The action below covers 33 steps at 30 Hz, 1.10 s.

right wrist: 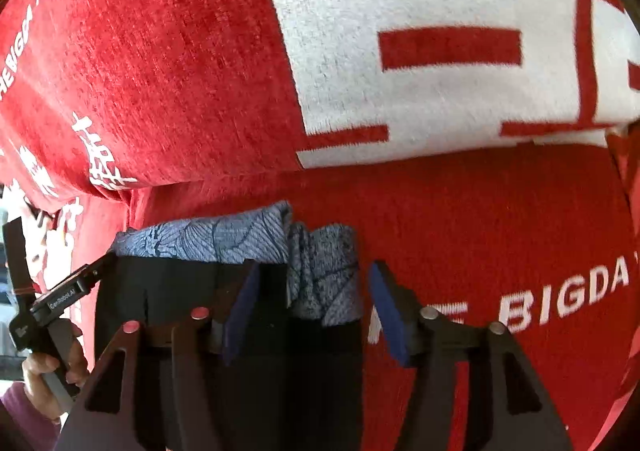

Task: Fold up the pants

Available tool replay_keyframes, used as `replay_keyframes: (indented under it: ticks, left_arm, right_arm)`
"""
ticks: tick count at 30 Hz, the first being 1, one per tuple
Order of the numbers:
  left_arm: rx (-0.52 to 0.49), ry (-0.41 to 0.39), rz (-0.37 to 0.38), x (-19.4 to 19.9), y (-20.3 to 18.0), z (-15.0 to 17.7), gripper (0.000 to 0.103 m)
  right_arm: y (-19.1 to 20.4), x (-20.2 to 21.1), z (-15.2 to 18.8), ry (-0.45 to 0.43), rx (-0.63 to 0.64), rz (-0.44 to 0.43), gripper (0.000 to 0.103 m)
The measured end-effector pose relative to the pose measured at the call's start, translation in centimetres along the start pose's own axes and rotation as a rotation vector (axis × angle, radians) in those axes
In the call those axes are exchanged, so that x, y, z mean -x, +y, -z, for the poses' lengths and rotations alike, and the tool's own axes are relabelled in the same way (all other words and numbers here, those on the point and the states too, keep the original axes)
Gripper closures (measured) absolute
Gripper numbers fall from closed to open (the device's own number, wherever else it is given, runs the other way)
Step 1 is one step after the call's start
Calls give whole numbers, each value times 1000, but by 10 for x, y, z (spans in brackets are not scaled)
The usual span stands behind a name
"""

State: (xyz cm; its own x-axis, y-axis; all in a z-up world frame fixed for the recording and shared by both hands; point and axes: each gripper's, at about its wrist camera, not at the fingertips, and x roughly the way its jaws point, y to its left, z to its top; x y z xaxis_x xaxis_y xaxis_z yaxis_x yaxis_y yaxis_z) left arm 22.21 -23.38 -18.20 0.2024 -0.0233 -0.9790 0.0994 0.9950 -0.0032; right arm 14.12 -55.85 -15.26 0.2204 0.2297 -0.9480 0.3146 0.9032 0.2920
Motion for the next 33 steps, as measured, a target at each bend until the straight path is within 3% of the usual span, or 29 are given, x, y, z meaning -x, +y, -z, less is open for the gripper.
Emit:
replay_keyframes:
  ticks: [6, 13, 25, 33]
  left_arm:
    - [-64, 14, -34, 20, -8, 14, 0]
    - [-40, 73, 6, 34, -6, 30, 0]
    - [-83, 102, 34, 47, -34, 58, 0]
    - [-46, 131, 60, 41, -34, 72, 0]
  right_arm:
    - [-1, 13, 33, 46, 56, 42, 32]
    - [-24, 34, 70, 76, -40, 27, 28]
    - [-24, 45, 101, 92, -45, 4, 25]
    - [-25, 45, 115, 100, -43, 12, 24]
